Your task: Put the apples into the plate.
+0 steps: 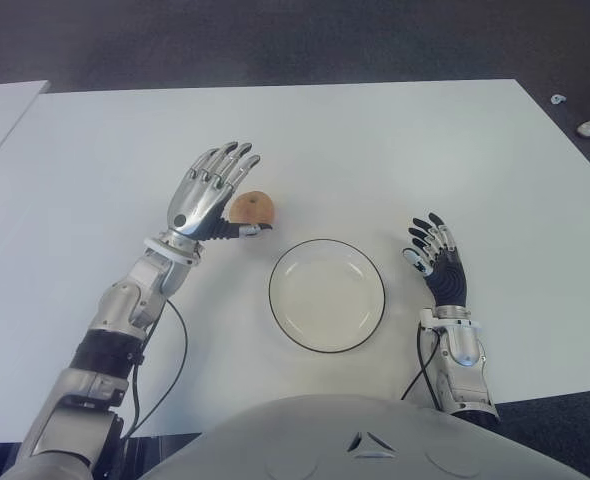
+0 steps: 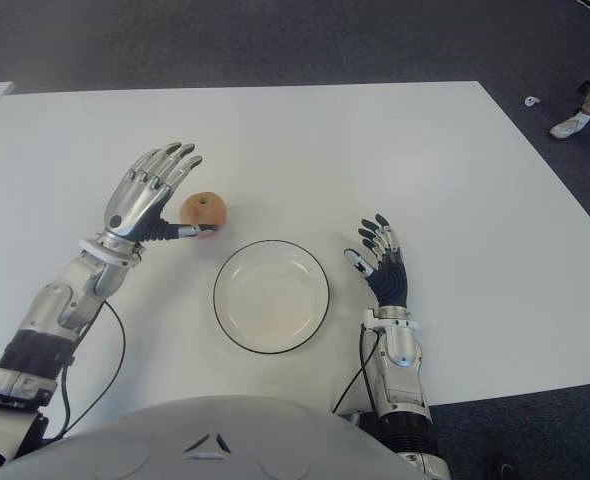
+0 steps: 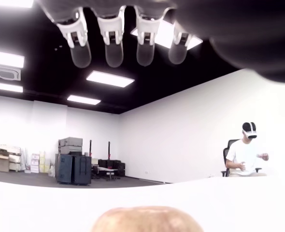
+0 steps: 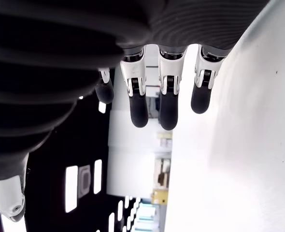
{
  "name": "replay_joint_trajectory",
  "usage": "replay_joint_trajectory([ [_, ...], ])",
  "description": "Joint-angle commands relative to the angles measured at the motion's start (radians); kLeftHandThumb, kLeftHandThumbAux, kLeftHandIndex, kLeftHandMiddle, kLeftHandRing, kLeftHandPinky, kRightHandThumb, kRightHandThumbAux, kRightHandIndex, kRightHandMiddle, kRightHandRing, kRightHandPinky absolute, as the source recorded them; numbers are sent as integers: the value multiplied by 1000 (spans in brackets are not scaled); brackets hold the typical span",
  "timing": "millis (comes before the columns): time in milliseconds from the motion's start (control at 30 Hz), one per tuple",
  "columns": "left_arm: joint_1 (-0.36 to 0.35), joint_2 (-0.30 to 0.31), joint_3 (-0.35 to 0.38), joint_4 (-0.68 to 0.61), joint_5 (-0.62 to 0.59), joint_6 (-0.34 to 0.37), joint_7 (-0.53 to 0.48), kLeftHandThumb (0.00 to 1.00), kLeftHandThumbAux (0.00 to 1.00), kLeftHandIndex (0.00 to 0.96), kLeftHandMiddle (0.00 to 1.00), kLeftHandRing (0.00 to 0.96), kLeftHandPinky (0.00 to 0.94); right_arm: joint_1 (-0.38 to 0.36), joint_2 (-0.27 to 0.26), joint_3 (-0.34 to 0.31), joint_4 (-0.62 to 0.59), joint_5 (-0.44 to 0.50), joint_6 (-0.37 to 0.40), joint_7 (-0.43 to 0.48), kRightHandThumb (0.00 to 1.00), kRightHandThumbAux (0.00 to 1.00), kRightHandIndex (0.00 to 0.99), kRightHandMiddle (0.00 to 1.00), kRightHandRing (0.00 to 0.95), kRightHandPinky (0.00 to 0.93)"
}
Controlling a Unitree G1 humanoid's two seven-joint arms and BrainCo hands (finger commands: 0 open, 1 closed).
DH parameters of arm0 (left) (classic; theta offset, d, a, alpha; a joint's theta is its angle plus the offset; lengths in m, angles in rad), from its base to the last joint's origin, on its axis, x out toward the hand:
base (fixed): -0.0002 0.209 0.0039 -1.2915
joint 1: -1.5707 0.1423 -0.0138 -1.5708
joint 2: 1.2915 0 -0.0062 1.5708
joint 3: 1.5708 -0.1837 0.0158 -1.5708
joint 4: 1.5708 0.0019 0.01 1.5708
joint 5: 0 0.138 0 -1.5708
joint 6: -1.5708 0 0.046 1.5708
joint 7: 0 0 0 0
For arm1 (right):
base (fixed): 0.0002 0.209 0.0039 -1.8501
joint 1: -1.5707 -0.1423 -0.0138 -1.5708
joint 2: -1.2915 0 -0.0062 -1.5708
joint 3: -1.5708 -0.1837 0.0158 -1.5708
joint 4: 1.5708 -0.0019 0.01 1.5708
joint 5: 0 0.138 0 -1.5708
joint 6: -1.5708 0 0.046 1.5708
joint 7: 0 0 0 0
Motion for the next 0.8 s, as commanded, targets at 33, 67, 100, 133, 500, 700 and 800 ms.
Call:
replay_joint_trajectory([
  [33,-58,22,-42,59,-21,6,-56,291,231,88,49,19,64,75,29,18,134,-15,64,-1,329,574,85,219,209,206],
  [67,-68,25,-47,68,-25,5,-62,292,234,94,54,26,76,75,29,19,135,-16,63,-1,326,575,83,219,211,209],
  [100,-81,28,-53,79,-32,3,-77,292,237,99,57,33,85,76,29,19,137,-16,61,0,324,578,82,219,213,211],
  [133,-89,31,-58,86,-39,2,-86,292,238,102,59,36,89,76,29,20,138,-17,60,1,324,579,81,220,214,213],
  [500,-159,49,-90,121,-132,6,-251,322,282,126,86,79,128,81,43,24,141,-5,33,9,341,603,83,231,231,234],
  [700,-174,55,-98,128,-162,10,-301,329,298,130,102,94,133,82,47,25,143,-7,27,3,349,591,83,225,229,228],
  [800,-179,57,-102,134,-170,11,-315,328,301,130,107,97,133,82,49,24,145,-6,25,4,354,581,84,223,229,235],
])
